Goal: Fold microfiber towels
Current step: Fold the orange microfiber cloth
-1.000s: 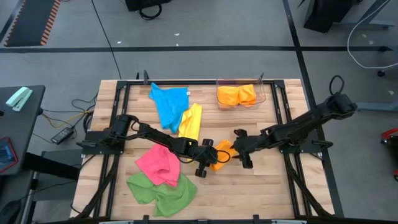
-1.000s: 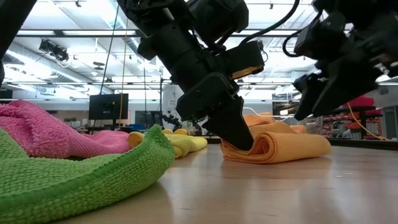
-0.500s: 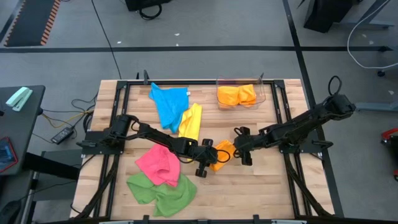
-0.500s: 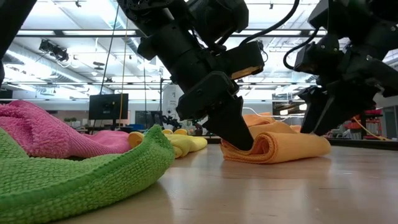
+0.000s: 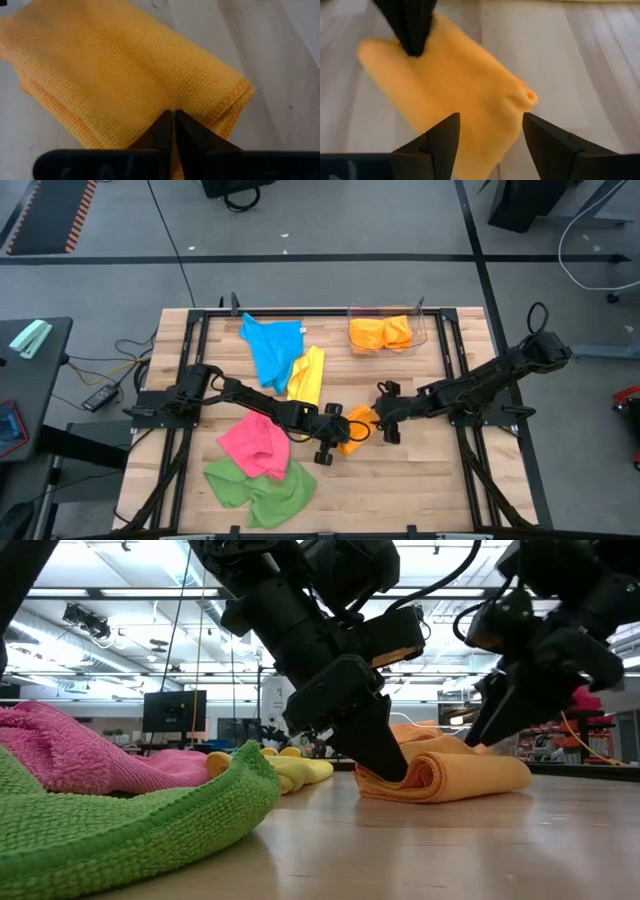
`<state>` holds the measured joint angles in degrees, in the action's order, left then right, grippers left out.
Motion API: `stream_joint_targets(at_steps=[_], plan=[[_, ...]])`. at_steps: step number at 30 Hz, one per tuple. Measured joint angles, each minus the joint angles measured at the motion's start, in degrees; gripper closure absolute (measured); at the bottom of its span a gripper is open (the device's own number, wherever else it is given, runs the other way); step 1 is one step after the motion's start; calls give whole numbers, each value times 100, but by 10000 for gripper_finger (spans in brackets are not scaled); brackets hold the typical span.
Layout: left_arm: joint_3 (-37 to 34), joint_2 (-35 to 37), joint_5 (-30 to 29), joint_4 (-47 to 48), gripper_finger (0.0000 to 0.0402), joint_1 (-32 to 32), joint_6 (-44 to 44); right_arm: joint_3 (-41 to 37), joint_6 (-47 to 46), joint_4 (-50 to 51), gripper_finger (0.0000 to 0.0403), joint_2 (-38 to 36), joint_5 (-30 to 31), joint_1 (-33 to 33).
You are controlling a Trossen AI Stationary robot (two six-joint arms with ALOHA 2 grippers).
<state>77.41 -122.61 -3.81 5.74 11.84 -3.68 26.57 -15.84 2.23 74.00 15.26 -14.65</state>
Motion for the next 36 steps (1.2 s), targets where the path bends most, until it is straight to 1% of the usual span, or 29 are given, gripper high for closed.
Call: stream_joint_targets(at_steps=[4, 6, 12, 15, 18, 22, 26, 28, 31, 36], plan=[[0, 0, 0, 1, 378, 0, 2, 0, -804, 182, 178, 0, 314, 154], [0, 0, 0, 2, 376, 2, 2, 0, -1078, 302, 177, 0, 349, 245], [-1, 0, 1, -2, 366, -9, 4, 0, -1353, 219, 169, 73, 335, 279], [-4, 0, 2, -20, 368, -11, 5, 0, -1440, -56, 161, 303, 337, 279], [-7, 0, 2, -39, 375, -11, 7, 0, -1573, -427, 150, 703, 349, 280], [-9, 0, 2, -71, 380, -9, 7, 13, -1770, -712, 133, 1213, 658, 383], [-9, 0, 2, -75, 377, -9, 11, 29, -1920, -726, 128, 1325, 462, 541], [-9, 0, 2, -80, 372, -9, 11, 28, -1895, -698, 132, 1303, 348, 556], [-9, 0, 2, -81, 367, -9, 15, 28, -1673, -690, 153, 1292, 333, 464], [-7, 6, -1, -120, 369, -13, -138, 26, -1326, -694, 217, 1299, 312, 402]])
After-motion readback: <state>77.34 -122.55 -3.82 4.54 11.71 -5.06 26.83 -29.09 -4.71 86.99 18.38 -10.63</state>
